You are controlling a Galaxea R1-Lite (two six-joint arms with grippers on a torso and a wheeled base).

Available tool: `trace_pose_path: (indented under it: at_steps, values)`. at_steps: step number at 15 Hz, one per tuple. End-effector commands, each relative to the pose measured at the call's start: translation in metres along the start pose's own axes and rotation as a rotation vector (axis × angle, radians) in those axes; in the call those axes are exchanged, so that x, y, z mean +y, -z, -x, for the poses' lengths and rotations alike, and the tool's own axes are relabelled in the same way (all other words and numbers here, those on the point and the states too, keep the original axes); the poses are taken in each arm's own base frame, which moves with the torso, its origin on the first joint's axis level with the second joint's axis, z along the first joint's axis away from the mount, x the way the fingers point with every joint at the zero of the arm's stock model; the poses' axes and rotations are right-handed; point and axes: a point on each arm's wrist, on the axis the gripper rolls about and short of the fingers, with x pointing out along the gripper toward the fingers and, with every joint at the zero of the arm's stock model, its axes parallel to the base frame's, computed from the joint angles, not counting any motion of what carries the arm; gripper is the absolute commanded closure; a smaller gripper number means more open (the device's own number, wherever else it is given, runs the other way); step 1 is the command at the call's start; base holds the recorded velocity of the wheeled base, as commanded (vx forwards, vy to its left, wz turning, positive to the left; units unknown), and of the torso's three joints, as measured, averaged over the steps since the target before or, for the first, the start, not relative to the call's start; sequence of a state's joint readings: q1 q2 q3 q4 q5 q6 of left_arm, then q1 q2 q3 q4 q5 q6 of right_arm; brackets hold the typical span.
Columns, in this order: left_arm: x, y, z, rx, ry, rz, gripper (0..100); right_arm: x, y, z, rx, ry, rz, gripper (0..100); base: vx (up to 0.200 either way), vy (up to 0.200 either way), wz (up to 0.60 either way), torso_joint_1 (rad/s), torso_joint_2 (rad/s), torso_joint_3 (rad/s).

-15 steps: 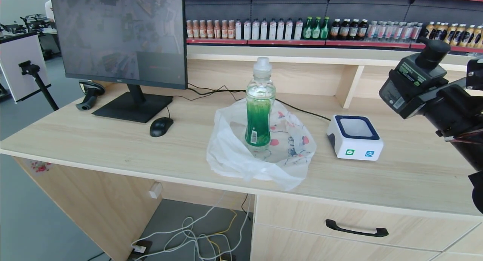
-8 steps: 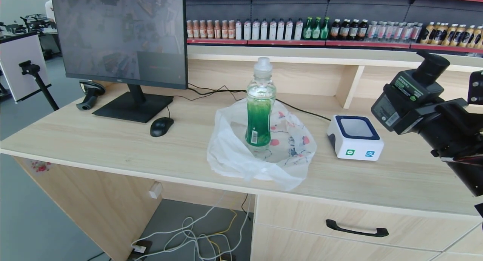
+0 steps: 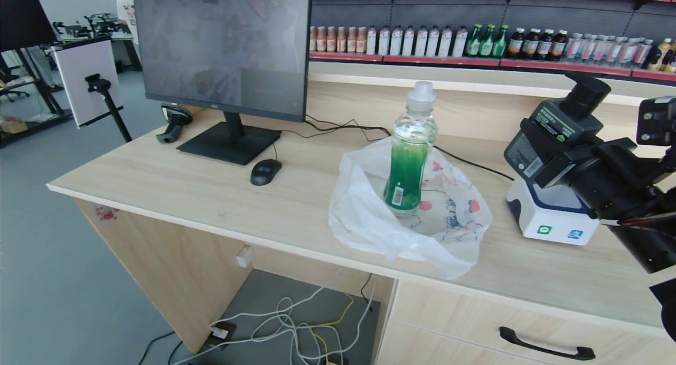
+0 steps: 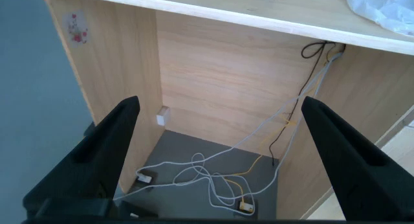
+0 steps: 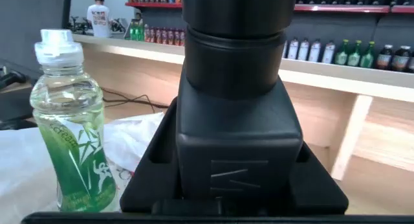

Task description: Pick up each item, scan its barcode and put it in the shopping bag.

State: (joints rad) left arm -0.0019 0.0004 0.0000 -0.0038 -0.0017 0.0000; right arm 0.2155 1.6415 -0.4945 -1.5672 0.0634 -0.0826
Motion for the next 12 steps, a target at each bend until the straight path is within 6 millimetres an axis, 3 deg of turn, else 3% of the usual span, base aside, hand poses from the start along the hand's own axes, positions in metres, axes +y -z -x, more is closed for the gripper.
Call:
trace_pose_path:
  at_steps: [1, 5, 12]
  values:
    - [0.0, 0.0, 0.0, -0.001, -0.001, 0.0, 0, 0.0, 0.001, -0.001, 0.0, -0.002, 0.003, 100, 0.0, 0.0, 0.6, 0.002, 0.01, -0.002]
    - [0.0, 0.0, 0.0, -0.001, -0.001, 0.0, 0, 0.007, 0.011, 0.004, 0.045, -0.027, -0.001, 100, 0.0, 0.0, 0.0, 0.0, 0.0, 0.0]
    - [0.0, 0.0, 0.0, -0.001, -0.001, 0.002, 0, 0.015, 0.059, -0.009, 0.183, -0.055, -0.01, 100, 0.0, 0.0, 0.0, 0.0, 0.0, 0.0]
